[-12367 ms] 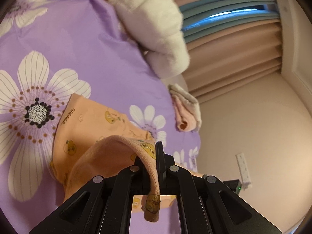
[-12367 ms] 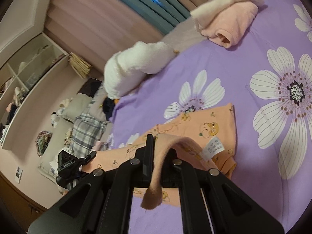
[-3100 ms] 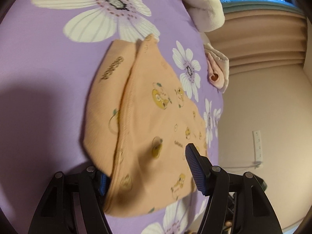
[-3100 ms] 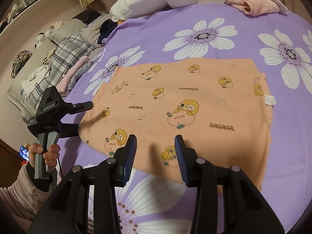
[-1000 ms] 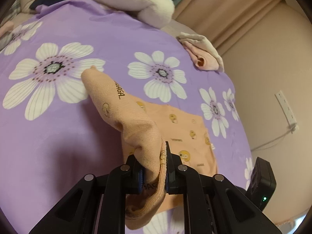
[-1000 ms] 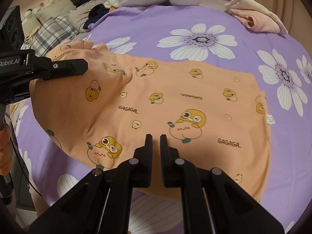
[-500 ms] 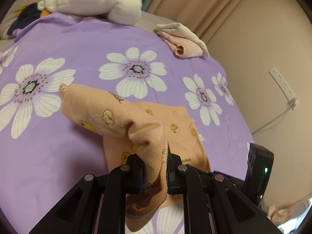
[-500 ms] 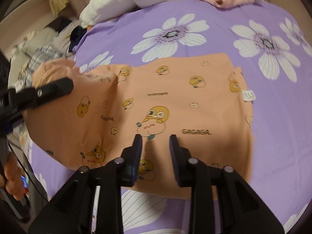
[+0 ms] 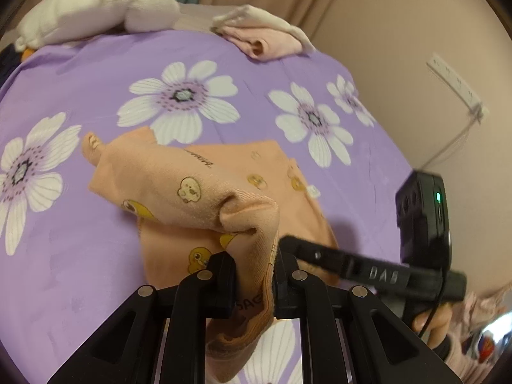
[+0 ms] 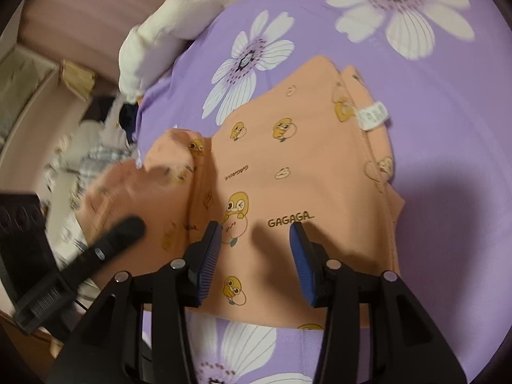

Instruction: Fold small clothes

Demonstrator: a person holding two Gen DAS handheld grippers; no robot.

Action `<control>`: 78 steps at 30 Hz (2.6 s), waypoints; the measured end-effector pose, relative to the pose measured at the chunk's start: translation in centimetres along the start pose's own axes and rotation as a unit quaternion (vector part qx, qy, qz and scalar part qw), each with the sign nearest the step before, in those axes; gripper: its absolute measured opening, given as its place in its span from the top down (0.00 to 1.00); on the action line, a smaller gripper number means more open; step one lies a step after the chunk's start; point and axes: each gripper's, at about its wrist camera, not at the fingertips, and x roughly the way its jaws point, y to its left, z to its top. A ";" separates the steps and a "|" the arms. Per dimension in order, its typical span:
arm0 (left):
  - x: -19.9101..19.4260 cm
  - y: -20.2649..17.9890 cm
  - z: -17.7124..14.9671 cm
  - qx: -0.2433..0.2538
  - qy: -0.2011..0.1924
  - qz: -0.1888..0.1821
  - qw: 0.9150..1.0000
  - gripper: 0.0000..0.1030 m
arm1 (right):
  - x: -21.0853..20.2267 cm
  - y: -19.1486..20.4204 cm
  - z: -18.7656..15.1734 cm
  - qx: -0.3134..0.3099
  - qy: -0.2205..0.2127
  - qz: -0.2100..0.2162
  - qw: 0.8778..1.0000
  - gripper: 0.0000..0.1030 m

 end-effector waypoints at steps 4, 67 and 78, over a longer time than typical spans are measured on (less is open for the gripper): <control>1.2 -1.1 -0.4 0.019 0.020 0.000 1.000 0.87 | -0.5 -1.0 0.0 0.034 -0.002 0.031 0.999 0.55; 1.2 3.6 -2.5 -0.063 0.041 -0.073 0.995 0.57 | 0.7 -1.0 6.5 -0.090 -0.024 -0.098 0.991 0.93; 4.0 2.4 -2.8 -0.016 0.075 -0.043 0.996 0.57 | 1.2 -3.0 9.0 -0.031 -0.023 0.001 0.999 0.65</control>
